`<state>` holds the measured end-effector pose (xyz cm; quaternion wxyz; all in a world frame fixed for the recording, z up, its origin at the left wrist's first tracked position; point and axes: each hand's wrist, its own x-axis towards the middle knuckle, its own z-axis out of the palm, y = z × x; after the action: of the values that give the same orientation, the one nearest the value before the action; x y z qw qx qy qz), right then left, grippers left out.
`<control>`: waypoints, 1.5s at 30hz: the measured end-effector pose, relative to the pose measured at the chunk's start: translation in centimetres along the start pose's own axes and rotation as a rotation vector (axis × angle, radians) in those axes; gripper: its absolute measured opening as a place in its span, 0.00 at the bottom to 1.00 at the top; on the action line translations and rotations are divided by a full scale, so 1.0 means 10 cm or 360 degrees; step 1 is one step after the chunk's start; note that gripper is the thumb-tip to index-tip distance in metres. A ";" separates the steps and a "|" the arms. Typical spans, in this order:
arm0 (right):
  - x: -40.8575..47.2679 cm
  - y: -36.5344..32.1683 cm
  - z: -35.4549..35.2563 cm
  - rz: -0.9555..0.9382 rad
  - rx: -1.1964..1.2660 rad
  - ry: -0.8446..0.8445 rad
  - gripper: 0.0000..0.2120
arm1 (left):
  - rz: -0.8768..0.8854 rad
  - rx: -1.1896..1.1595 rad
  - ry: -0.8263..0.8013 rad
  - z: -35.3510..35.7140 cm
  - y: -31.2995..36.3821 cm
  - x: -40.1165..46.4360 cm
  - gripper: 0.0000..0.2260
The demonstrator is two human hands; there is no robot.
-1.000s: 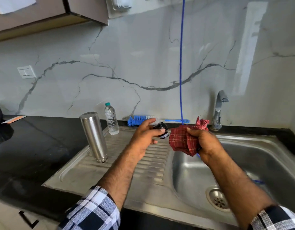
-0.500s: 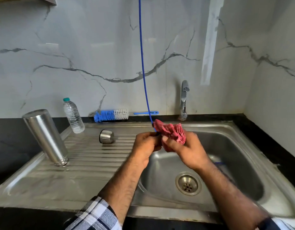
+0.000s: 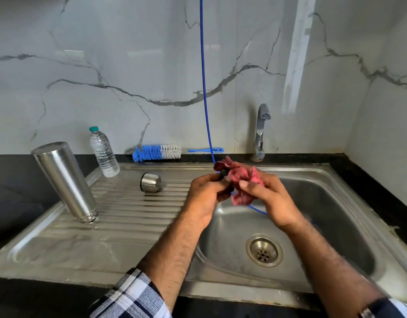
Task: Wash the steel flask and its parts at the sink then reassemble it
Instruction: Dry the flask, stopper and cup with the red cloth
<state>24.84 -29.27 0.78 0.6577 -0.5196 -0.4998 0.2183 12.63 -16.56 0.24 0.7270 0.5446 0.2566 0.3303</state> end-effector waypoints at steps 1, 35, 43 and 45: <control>0.01 0.01 -0.03 -0.0042 -0.0002 -0.0075 0.18 | -0.0076 -0.0054 -0.0034 -0.01 0.03 -0.01 0.07; 0.15 0.11 0.14 0.0688 0.0511 0.0462 0.13 | 0.0518 0.0367 -0.0154 0.03 -0.12 0.00 0.13; 0.13 0.13 0.03 0.0373 0.0241 0.0121 0.11 | -0.0035 -0.0042 -0.0211 -0.03 0.08 -0.02 0.08; 0.13 0.12 0.05 0.0404 0.0303 0.0199 0.12 | 0.0000 -0.0026 -0.0268 -0.09 0.06 0.00 0.13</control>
<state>25.24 -27.55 0.21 0.7009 -0.5265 -0.3652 0.3133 11.88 -15.90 0.61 0.7504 0.5645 0.1918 0.2855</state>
